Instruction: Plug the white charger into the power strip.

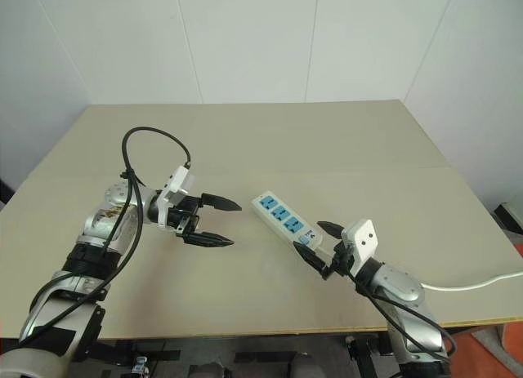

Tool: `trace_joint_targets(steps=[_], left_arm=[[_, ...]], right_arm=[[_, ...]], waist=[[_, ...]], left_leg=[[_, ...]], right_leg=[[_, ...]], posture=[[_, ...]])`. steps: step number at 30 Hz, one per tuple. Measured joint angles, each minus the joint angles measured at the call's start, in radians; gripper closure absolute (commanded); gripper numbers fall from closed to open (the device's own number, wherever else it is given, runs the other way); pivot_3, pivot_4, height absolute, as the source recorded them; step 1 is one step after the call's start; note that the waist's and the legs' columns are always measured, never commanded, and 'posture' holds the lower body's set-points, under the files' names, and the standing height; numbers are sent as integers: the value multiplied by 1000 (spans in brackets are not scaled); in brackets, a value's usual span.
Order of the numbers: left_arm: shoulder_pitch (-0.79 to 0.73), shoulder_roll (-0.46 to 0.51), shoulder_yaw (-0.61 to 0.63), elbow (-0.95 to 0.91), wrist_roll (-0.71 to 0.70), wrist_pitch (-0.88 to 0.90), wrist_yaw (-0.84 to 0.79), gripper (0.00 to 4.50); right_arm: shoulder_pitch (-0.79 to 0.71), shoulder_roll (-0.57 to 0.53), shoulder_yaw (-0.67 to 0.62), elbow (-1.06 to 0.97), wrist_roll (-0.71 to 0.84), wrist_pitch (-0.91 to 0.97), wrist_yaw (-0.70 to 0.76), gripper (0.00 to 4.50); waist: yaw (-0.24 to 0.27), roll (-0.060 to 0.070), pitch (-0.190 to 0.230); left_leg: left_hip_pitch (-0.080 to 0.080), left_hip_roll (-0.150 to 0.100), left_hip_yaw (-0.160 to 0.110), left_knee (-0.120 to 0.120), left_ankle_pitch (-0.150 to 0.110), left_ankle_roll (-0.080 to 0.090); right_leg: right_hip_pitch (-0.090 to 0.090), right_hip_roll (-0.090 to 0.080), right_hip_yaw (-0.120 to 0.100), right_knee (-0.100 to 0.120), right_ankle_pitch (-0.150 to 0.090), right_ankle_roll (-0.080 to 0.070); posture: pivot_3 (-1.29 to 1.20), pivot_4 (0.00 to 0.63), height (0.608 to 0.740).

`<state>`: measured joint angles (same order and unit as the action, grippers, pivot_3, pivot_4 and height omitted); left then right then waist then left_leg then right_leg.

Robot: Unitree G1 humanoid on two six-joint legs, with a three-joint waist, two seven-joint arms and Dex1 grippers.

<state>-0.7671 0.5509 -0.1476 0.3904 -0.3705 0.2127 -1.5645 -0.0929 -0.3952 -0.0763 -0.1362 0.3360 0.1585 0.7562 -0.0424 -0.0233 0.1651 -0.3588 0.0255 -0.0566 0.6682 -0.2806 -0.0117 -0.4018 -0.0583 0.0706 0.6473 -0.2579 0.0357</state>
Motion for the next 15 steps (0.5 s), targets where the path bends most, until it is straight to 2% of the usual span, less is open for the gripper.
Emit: trace_joint_targets(steps=[15], left_arm=[[2, -5, 0, -21, -2, 9, 13, 0]], right_arm=[[-60, 5, 28, 176, -41, -86, 26, 8]], waist=[[0, 0, 0]], left_leg=[[0, 0, 0, 0, 0, 0]], right_leg=[[0, 0, 0, 0, 0, 0]], posture=[[0, 150, 740]])
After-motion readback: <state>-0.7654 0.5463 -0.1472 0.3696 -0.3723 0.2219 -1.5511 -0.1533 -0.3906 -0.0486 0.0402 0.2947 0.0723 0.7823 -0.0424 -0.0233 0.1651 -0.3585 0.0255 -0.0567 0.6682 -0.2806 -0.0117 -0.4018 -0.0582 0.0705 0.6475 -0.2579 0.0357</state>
